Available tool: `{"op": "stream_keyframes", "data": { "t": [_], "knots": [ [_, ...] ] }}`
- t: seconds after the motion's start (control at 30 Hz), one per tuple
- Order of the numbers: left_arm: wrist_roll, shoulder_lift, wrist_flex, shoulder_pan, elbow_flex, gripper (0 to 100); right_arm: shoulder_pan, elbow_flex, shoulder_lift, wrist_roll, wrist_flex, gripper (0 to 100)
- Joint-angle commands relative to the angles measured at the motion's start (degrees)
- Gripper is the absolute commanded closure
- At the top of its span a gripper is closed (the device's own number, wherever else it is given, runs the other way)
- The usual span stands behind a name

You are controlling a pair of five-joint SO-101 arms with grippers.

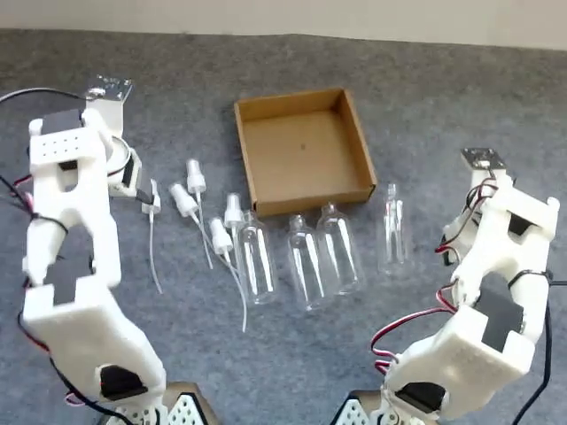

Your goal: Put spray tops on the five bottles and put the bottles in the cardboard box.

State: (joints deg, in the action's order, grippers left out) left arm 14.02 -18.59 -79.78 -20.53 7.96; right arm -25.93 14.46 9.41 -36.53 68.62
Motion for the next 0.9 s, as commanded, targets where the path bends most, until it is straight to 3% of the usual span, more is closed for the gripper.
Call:
{"op": "stream_keyframes", "data": {
  "t": [0.0, 0.53, 0.73, 0.87],
  "knots": [
    [-0.6, -6.8, -0.3, 1.3, 7.4, 78, 0.8, -3.1, -0.7, 0.5, 0.9, 63.5],
    [-11.3, -25.4, -0.4, 5.0, 25.0, 78, 0.7, -2.9, -0.7, -4.1, 0.6, 63.5],
    [-11.3, -28.7, -0.9, 4.8, 25.9, 93, 0.4, -2.9, -0.7, -6.1, 0.6, 63.5],
    [-11.3, -28.2, -5.0, 4.6, 28.0, 96, 0.4, -3.0, -0.7, -6.0, 0.6, 63.5]
  ]
}}
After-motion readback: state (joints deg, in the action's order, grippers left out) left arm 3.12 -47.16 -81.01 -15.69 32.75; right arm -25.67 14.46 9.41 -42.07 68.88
